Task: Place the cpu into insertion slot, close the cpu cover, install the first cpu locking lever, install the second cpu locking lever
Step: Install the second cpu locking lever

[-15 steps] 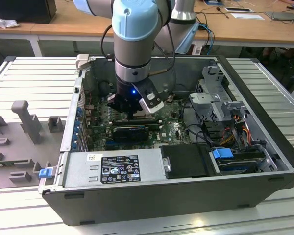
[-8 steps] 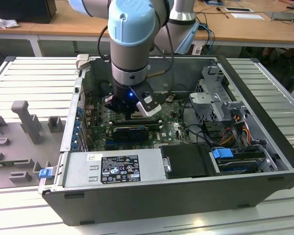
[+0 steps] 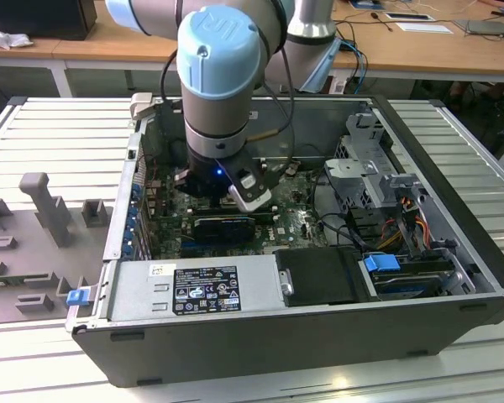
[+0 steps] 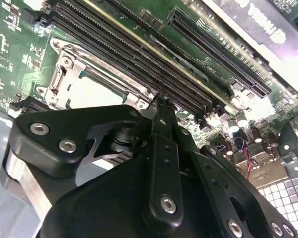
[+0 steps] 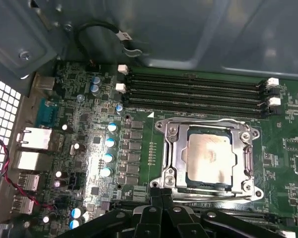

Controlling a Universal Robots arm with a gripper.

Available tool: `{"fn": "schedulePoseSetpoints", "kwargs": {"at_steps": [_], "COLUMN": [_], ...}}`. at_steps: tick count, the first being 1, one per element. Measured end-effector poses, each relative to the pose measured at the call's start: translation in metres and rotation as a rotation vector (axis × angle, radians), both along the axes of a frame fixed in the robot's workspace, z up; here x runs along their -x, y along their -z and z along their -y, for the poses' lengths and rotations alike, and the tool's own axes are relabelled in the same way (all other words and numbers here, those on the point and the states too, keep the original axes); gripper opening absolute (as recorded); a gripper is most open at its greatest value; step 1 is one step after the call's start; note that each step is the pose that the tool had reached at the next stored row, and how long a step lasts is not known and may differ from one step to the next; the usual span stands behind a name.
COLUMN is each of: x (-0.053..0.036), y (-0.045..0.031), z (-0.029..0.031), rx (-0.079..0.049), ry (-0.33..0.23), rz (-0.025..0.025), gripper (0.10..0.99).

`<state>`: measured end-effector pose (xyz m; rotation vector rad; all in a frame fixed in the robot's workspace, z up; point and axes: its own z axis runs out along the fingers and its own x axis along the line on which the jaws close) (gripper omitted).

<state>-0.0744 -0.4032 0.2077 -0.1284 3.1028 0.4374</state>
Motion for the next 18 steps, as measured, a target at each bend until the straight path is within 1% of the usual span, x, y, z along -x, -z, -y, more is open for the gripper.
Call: {"fn": "schedulePoseSetpoints", "kwargs": {"at_steps": [3,5,9,12,13,15,16,18], "x": [0.0003,0.0005,0.0009,0.0019,0.0024,0.0032,0.0040,0.0040], "y": [0.0029,0.0056,0.0090,0.0116,0.0123,0.0152,0.0162,0.0155], "z": [0.0012,0.0018,0.0020,0.0020,0.0019,0.0019,0.0019,0.0020], "rx": [-0.009,-0.019,-0.035,-0.054,-0.058,-0.069,-0.071,-0.071], "ry": [0.000,0.000,0.000,0.000,0.000,0.000,0.000,0.000], "rz": [0.0002,0.0001,0.0000,0.0000,0.0001,0.0003,0.0001,0.0003], "gripper": [0.106,0.106,0.106,0.106,0.106,0.106,0.106,0.106]}}
